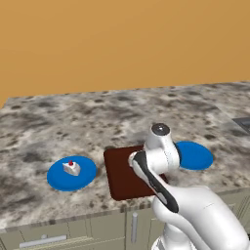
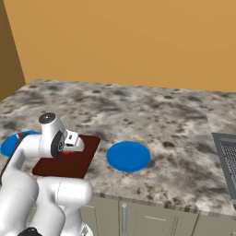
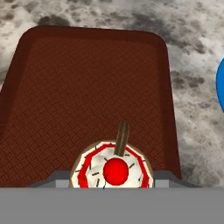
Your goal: Move the dessert items from the plates to the tray.
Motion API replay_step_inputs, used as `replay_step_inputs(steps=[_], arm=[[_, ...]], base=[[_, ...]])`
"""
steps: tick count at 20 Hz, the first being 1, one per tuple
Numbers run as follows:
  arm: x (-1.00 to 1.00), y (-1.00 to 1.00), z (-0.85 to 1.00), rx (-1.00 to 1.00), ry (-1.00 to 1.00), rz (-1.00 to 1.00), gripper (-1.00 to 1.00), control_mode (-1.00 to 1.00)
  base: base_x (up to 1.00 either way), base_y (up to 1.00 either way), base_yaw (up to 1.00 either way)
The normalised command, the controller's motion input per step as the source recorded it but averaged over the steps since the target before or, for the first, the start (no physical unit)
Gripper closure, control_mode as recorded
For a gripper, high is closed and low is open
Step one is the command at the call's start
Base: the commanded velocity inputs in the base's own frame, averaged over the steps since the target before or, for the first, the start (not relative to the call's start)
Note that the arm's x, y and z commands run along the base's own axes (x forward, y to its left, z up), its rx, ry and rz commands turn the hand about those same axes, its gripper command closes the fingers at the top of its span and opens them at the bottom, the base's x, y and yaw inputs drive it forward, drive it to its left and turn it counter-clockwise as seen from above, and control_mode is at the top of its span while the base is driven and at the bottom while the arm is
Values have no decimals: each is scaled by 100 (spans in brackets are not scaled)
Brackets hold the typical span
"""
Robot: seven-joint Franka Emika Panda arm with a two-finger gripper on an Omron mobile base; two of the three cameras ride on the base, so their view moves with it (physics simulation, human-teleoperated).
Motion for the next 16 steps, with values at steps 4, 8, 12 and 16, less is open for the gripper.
replay_step_inputs(steps=[4, 8, 12, 16], arm=[[0, 32, -53, 0, 3, 6, 100, -100], [0, 26, -51, 1, 5, 6, 100, -100], [-6, 8, -45, 5, 6, 7, 100, -100], [-10, 0, -36, 10, 0, 4, 100, -100]], base=[[0, 0, 0], [0, 0, 0], [0, 0, 0], [0, 0, 0]])
